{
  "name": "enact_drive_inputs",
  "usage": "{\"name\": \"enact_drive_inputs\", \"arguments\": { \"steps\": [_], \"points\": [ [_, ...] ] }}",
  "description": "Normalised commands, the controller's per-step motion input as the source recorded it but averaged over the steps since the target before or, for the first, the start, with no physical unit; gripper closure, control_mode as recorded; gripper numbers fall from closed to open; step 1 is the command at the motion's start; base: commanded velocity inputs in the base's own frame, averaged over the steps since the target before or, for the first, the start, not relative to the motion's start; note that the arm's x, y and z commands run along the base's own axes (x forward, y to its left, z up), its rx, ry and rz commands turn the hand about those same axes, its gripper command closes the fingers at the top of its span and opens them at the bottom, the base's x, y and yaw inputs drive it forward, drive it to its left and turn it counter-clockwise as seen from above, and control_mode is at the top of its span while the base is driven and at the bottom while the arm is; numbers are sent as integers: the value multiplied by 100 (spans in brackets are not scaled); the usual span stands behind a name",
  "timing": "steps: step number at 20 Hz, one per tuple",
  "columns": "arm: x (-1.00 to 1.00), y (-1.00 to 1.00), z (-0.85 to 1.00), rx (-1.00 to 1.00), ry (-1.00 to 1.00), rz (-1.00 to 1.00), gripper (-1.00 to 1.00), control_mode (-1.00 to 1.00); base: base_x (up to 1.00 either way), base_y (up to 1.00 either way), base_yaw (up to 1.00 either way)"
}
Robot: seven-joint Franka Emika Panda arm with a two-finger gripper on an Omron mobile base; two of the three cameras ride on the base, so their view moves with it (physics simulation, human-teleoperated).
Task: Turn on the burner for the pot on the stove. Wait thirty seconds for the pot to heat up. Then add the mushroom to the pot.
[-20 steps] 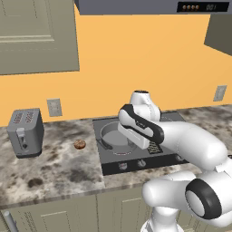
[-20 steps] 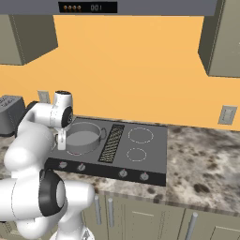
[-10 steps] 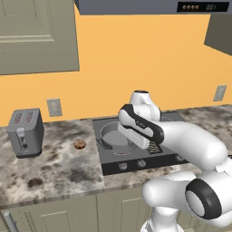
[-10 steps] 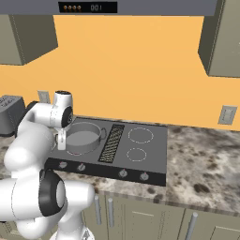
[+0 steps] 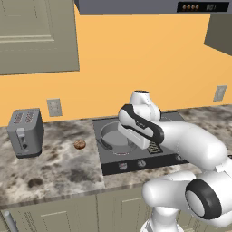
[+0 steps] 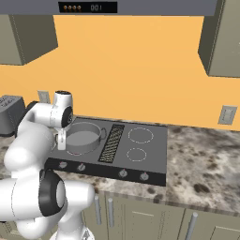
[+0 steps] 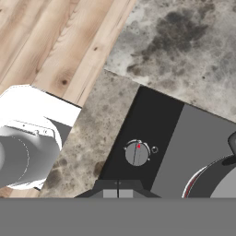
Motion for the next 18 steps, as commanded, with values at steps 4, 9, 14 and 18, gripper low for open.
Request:
{"name": "enact_drive_inputs", "arguments": {
  "steps": [4,9,14,18],
  "points": [
    [0,0,0,0,0,0,100,-100,0,0,0],
    [0,0,0,0,0,0,100,-100,0,0,0],
    [0,0,0,0,0,0,100,-100,0,0,0],
    [0,0,0,0,0,0,100,-100,0,0,0]
  ]
}}
